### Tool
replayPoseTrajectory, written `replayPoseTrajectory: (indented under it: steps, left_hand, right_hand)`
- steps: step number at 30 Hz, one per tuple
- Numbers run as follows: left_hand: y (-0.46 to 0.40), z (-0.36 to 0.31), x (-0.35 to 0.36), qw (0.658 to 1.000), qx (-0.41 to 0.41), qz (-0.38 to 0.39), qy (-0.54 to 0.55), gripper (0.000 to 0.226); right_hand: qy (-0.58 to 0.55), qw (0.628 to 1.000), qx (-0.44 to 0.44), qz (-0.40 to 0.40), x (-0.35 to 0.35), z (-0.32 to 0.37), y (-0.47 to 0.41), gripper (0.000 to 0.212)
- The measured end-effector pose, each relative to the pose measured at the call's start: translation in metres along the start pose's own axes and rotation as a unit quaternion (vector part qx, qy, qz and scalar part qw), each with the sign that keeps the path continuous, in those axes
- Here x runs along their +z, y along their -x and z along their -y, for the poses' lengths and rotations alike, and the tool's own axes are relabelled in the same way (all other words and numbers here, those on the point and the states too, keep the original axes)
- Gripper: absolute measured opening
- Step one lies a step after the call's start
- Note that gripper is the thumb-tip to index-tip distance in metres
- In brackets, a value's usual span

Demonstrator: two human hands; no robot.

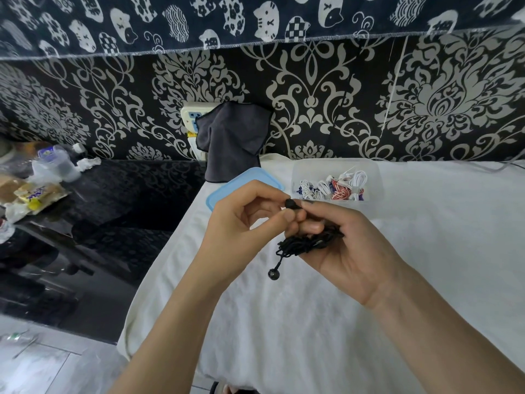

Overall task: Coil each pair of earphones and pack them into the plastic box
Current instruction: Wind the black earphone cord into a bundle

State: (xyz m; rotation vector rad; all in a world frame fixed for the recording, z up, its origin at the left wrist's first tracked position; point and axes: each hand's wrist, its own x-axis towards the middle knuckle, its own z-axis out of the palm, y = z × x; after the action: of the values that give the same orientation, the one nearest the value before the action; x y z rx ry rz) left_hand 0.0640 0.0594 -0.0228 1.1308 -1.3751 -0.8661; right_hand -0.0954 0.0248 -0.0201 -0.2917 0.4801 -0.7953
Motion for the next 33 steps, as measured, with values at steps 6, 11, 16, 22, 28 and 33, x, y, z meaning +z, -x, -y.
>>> replayPoseTrajectory:
  steps: [6, 11, 16, 22, 28, 33]
  left_hand:
    - [0.000, 0.001, -0.001, 0.993, 0.038, -0.014, -0.114, 0.022]
    - [-0.001, 0.002, -0.003, 0.972, 0.080, -0.023, -0.219, 0.025]
    - [0.000, 0.006, -0.009, 0.959, 0.093, 0.002, -0.267, 0.012]
    - [0.002, 0.009, -0.008, 0.958, 0.070, 0.004, -0.277, 0.010]
    - [0.001, 0.009, 0.004, 0.982, -0.067, -0.034, -0.173, 0.014]
    - [0.001, 0.009, 0.006, 0.983, -0.126, -0.048, -0.125, 0.015]
  right_hand:
    - [0.034, 0.999, -0.002, -0.013, -0.003, 0.000, -0.005, 0.018]
    - [0.068, 0.998, -0.004, -0.015, -0.003, -0.002, -0.008, 0.017]
    - [0.158, 0.986, -0.032, -0.037, -0.005, -0.005, -0.012, 0.019]
    - [0.244, 0.965, -0.070, -0.058, -0.005, -0.011, -0.013, 0.010]
    - [0.326, 0.935, -0.118, -0.073, -0.007, -0.013, -0.014, 0.010]
    - [0.368, 0.914, -0.148, -0.082, -0.008, -0.014, -0.014, 0.011]
